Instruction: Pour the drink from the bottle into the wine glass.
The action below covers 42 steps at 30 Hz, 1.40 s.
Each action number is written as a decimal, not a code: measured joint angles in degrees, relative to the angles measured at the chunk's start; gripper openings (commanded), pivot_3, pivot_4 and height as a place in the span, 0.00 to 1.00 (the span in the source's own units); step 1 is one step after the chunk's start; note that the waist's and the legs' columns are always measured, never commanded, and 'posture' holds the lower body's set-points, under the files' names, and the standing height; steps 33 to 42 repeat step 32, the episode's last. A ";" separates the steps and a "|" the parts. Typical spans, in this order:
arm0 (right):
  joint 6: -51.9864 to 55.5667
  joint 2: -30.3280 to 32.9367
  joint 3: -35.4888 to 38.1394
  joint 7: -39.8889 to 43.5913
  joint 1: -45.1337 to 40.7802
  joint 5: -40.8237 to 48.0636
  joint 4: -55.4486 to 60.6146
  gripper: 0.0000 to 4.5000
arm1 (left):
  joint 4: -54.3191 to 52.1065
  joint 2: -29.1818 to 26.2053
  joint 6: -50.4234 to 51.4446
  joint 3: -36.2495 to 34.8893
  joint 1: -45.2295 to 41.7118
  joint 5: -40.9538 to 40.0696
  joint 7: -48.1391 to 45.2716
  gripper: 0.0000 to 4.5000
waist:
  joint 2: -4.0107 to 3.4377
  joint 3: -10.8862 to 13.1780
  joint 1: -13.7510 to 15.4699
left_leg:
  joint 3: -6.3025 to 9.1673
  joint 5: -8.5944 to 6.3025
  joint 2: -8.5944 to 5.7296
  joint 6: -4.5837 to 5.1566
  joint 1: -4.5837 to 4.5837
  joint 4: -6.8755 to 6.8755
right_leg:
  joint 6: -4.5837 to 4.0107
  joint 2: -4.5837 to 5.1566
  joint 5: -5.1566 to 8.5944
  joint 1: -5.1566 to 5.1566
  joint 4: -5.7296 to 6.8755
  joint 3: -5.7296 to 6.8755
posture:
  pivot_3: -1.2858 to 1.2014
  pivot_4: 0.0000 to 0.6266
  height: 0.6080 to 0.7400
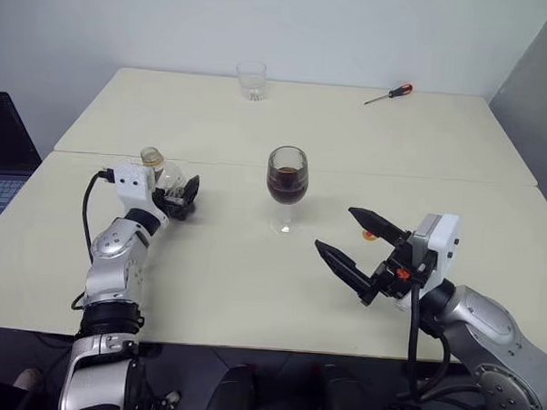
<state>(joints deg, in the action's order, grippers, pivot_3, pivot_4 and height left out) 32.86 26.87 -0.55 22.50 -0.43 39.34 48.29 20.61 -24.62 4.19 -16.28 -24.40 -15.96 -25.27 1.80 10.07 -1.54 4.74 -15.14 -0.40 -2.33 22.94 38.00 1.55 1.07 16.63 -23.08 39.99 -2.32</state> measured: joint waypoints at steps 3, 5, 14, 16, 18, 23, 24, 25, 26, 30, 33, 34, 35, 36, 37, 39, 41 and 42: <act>-0.23 0.59 0.51 0.80 0.23 0.00 -0.42 1.00 | -4.65 -0.10 2.93 -1.26 3.00 -1.03 1.54 1.00 | 0.00 0.00 -0.03 | 0.00 0.00 0.01 0.00 -0.01 -0.01 | 0.00 0.01 0.00 0.00 0.00 -0.01 | 0.52 0.24 1.00; -0.49 0.77 0.73 1.18 0.35 0.00 -0.73 1.00 | -7.51 -0.17 4.61 -1.94 5.03 -1.35 2.44 1.00 | 0.00 -0.01 -0.04 | 0.01 0.00 0.01 0.00 -0.01 -0.02 | 0.00 0.01 0.00 0.00 0.00 -0.01 | 0.52 0.24 1.00; -1.24 1.59 1.65 2.52 1.64 0.00 -1.57 1.00 | -28.94 1.19 16.85 -4.21 18.74 -4.44 8.54 1.00 | 0.00 -0.01 0.07 | 0.01 0.00 0.02 0.00 -0.02 -0.03 | 0.00 0.03 0.00 0.04 -0.03 -0.03 | 0.52 0.24 1.00; -1.42 1.74 1.82 2.66 2.12 0.00 -1.76 1.00 | -33.87 2.34 19.86 -4.19 21.61 -5.18 10.02 1.00 | 0.01 -0.02 0.10 | 0.01 -0.01 0.02 0.00 -0.04 -0.03 | 0.00 0.03 0.00 0.07 -0.05 -0.03 | 0.52 0.24 1.00; -1.92 1.83 2.22 2.65 3.33 -0.54 -2.04 1.00 | -38.10 3.55 22.66 -4.07 24.36 -5.83 11.32 1.00 | 0.01 -0.03 0.12 | 0.00 -0.01 0.02 0.00 -0.06 -0.04 | 0.00 0.03 0.01 0.10 -0.06 -0.03 | 0.52 0.24 1.00; -1.26 1.26 3.27 -2.15 7.31 -5.77 -4.63 1.00 | -47.24 7.00 28.47 -2.06 30.96 -7.45 14.30 1.00 | 0.02 -0.04 0.18 | 0.08 -0.01 0.02 0.00 -0.19 -0.04 | 0.00 0.03 0.01 0.36 -0.15 -0.07 | 0.52 0.24 1.00; -0.48 0.11 3.88 -4.16 8.22 -6.51 -4.85 1.00 | -48.90 7.62 29.36 -1.42 32.13 -7.68 14.78 1.00 | 0.00 -0.05 0.19 | 0.10 -0.01 0.02 -0.01 -0.22 -0.05 | 0.00 0.03 0.02 0.42 -0.18 -0.08 | 0.52 0.24 1.00; 0.41 -1.07 4.37 -6.07 8.89 -6.69 -5.02 1.00 | -50.21 8.39 29.98 -0.90 33.18 -7.84 15.10 1.00 | 0.00 -0.05 0.18 | 0.11 -0.02 0.04 -0.01 -0.25 -0.07 | -0.01 0.02 0.02 0.45 -0.21 -0.09 | 0.52 0.24 1.00; 1.53 -2.44 4.79 -8.23 9.48 -6.84 -5.36 1.00 | -51.57 9.07 30.68 0.00 34.27 -7.91 15.64 1.00 | -0.01 -0.06 0.17 | 0.10 -0.02 0.03 -0.01 -0.31 -0.09 | 0.00 0.01 0.02 0.50 -0.23 -0.10 | 0.52 0.24 1.00; 3.11 -5.30 5.15 -13.93 10.90 -10.22 -7.36 1.00 | -54.75 11.10 31.69 2.47 37.62 -8.19 16.21 1.00 | -0.08 -0.10 0.16 | 0.05 -0.03 0.02 -0.01 -0.52 -0.15 | 0.00 0.00 0.03 0.84 -0.48 -0.05 | 0.52 0.24 1.00; 2.87 -6.65 5.20 -15.98 10.90 -12.48 -8.28 1.00 | -55.43 11.69 31.77 3.19 38.94 -8.22 16.47 1.00 | -0.15 -0.14 0.16 | 0.06 -0.03 0.03 -0.01 -0.52 -0.17 | 0.00 -0.01 0.03 0.84 -0.51 -0.03 | 0.52 0.24 1.00; 2.87 -6.65 5.20 -15.98 10.90 -12.48 -8.28 1.00 | -55.43 11.69 31.77 3.19 38.94 -8.22 16.47 1.00 | -0.15 -0.14 0.16 | 0.06 -0.03 0.03 -0.01 -0.52 -0.17 | 0.00 -0.01 0.03 0.84 -0.51 -0.03 | 0.52 0.24 1.00; 2.87 -6.65 5.20 -15.98 10.90 -12.48 -8.28 1.00 | -55.43 11.69 31.77 3.19 38.94 -8.22 16.47 1.00 | -0.15 -0.14 0.16 | 0.06 -0.03 0.03 -0.01 -0.52 -0.17 | 0.00 -0.01 0.03 0.84 -0.51 -0.03 | 0.52 0.24 1.00; 2.87 -6.65 5.20 -15.98 10.90 -12.48 -8.28 1.00 | -55.43 11.69 31.77 3.19 38.94 -8.22 16.47 1.00 | -0.15 -0.14 0.16 | 0.06 -0.03 0.03 -0.01 -0.52 -0.17 | 0.00 -0.01 0.03 0.84 -0.51 -0.03 | 0.52 0.24 1.00; 2.87 -6.65 5.20 -15.98 10.90 -12.48 -8.28 1.00 | -55.43 11.69 31.77 3.19 38.94 -8.22 16.47 1.00 | -0.15 -0.14 0.16 | 0.06 -0.03 0.03 -0.01 -0.52 -0.17 | 0.00 -0.01 0.03 0.84 -0.51 -0.03 | 0.52 0.24 1.00; 2.87 -6.65 5.20 -15.98 10.90 -12.48 -8.28 1.00 | -55.43 11.69 31.77 3.19 38.94 -8.22 16.47 1.00 | -0.15 -0.14 0.16 | 0.06 -0.03 0.03 -0.01 -0.52 -0.17 | 0.00 -0.01 0.03 0.84 -0.51 -0.03 | 0.52 0.24 1.00; 2.87 -6.65 5.20 -15.98 10.90 -12.48 -8.28 1.00 | -55.43 11.69 31.77 3.19 38.94 -8.22 16.47 1.00 | -0.15 -0.14 0.16 | 0.06 -0.03 0.03 -0.01 -0.52 -0.17 | 0.00 -0.01 0.03 0.84 -0.51 -0.03 | 0.52 0.24 1.00; 2.87 -6.65 5.20 -15.98 10.90 -12.48 -8.28 1.00 | -55.43 11.69 31.77 3.19 38.94 -8.22 16.47 1.00 | -0.15 -0.14 0.16 | 0.06 -0.03 0.03 -0.01 -0.52 -0.17 | 0.00 -0.01 0.03 0.84 -0.51 -0.03 | 0.52 0.24 1.00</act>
